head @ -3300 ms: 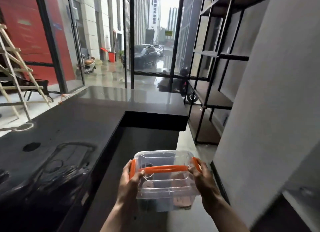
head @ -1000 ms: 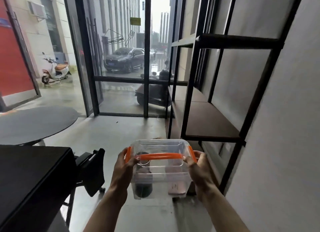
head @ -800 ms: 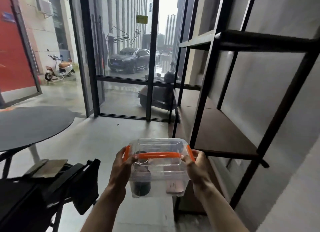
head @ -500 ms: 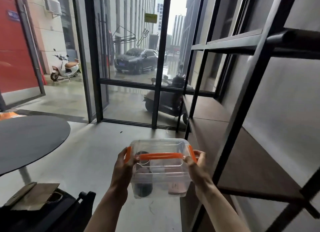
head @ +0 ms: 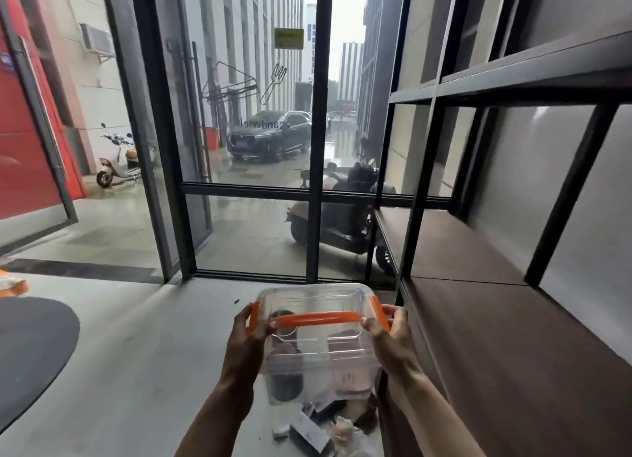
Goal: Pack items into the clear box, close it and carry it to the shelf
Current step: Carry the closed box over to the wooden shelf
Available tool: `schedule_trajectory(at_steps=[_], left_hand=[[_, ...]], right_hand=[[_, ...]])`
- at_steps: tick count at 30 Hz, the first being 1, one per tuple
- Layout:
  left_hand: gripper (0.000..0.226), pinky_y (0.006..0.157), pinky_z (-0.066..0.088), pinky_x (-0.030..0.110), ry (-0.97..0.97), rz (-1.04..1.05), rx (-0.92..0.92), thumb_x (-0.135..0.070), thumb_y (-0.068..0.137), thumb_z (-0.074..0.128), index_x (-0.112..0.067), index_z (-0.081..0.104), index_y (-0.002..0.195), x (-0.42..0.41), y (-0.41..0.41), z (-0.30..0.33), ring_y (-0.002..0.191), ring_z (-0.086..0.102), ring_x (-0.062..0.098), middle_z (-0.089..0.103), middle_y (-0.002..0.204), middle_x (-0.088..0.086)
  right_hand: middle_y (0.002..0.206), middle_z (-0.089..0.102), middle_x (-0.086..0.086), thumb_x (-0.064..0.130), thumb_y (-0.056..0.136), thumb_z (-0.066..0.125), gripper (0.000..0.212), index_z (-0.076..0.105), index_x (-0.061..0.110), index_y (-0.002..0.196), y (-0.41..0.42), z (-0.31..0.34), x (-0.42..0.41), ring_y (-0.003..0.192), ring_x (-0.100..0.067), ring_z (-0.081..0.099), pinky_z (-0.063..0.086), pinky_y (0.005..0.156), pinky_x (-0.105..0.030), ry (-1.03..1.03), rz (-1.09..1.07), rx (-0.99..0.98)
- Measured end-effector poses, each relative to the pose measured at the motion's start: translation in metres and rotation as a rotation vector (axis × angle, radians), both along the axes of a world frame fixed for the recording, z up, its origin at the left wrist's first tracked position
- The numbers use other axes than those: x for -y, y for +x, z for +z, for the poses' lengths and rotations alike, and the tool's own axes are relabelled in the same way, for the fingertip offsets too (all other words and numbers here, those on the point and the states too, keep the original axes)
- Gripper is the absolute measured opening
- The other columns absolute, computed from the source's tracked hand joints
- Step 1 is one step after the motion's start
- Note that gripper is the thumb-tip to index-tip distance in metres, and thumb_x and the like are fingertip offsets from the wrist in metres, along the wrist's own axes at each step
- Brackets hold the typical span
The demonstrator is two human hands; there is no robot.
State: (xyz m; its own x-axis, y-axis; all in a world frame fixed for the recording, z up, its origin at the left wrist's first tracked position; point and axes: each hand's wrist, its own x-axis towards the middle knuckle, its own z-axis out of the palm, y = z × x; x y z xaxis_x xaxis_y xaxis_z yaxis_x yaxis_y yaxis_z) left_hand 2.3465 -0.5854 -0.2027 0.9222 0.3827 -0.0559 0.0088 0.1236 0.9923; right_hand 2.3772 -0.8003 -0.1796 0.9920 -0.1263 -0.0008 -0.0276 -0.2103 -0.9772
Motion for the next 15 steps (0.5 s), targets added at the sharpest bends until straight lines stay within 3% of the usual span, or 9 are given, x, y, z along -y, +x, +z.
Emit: schedule_trajectory(at_steps=[4, 9, 13, 15], left_hand=[[0.064, 0.083, 0.044, 0.038, 0.020, -0.070, -0.029, -0.040, 0.088, 0.066, -0.032, 0.039, 0.146, 0.005, 0.114, 0.012, 0.115, 0.051, 0.025, 0.050, 0.136, 0.001], [0.079, 0.100, 0.047, 0.053, 0.081, -0.186, -0.063, -0.045, 0.070, 0.064, -0.027, 0.046, 0.144, 0.040, 0.224, 0.017, 0.121, 0.055, 0.031, 0.057, 0.136, 0.006], [0.048, 0.092, 0.053, 0.047, 0.104, -0.325, -0.036, -0.025, 0.085, 0.067, -0.023, 0.055, 0.132, 0.101, 0.308, 0.004, 0.112, 0.061, 0.029, 0.063, 0.124, 0.007], [0.047, 0.084, 0.054, 0.040, 0.096, -0.412, -0.024, -0.017, 0.087, 0.068, -0.018, 0.054, 0.132, 0.137, 0.342, -0.004, 0.105, 0.063, 0.024, 0.065, 0.119, 0.007]], right_hand=[[0.110, 0.064, -0.008, 0.021, 0.093, 0.066, 0.035, 0.048, 0.016, 0.122, 0.101, 0.006, 0.011, 0.089, -0.017, 0.065, 0.057, 0.077, -0.042, 0.045, -0.067, -0.006], [0.110, 0.065, -0.005, 0.021, 0.094, 0.065, 0.035, 0.050, 0.019, 0.125, 0.177, 0.005, 0.049, 0.088, -0.014, 0.066, 0.053, 0.061, -0.026, 0.068, -0.195, -0.028], [0.110, 0.069, -0.005, 0.027, 0.092, 0.067, 0.036, 0.050, 0.024, 0.124, 0.215, -0.010, 0.099, 0.093, -0.022, 0.070, 0.062, 0.077, -0.041, 0.050, -0.396, -0.068], [0.112, 0.069, -0.008, 0.021, 0.094, 0.066, 0.035, 0.051, 0.021, 0.125, 0.228, -0.016, 0.127, 0.094, -0.021, 0.069, 0.060, 0.078, -0.038, 0.052, -0.509, -0.096]])
